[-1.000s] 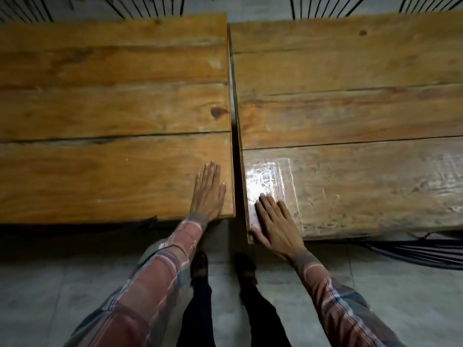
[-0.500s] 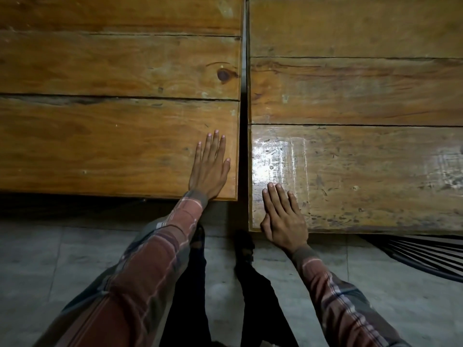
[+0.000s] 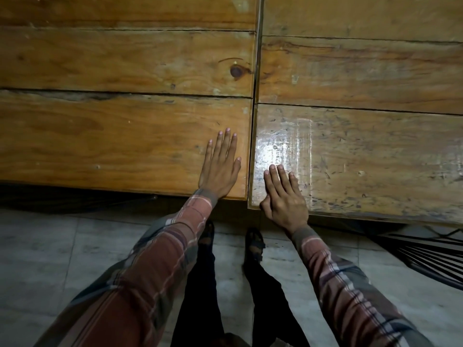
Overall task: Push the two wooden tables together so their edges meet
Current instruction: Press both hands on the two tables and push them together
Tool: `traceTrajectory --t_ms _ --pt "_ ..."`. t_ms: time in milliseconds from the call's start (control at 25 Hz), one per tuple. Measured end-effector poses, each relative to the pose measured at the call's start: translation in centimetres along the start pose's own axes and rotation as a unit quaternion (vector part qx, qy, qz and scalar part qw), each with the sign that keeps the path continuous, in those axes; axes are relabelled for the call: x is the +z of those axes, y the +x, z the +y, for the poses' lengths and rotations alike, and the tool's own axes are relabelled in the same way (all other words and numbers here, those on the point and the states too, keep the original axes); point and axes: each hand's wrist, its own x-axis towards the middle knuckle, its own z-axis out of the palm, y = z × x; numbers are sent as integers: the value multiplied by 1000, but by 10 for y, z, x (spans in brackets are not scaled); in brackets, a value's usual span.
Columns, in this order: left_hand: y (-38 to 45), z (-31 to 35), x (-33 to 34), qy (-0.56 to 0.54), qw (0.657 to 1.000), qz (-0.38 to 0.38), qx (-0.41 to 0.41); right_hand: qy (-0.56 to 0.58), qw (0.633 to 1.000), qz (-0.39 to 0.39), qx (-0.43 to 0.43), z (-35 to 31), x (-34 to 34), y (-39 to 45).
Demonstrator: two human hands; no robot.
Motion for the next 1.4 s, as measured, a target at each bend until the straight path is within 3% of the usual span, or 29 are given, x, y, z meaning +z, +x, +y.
traceTrajectory --t_ms 560,840,1040,1400 --pt "-7 3 3 18 1000 -12 1 8 996 85 6 5 12 18" --pt "-4 17 -30 12 991 -130 -35 63 995 -3 74 -14 -31 29" --pt "11 23 -76 19 978 -206 -30 36 994 -42 96 -19 -72 55" --pt "113 4 -124 -5 983 -185 15 46 993 -50 98 15 -102 191"
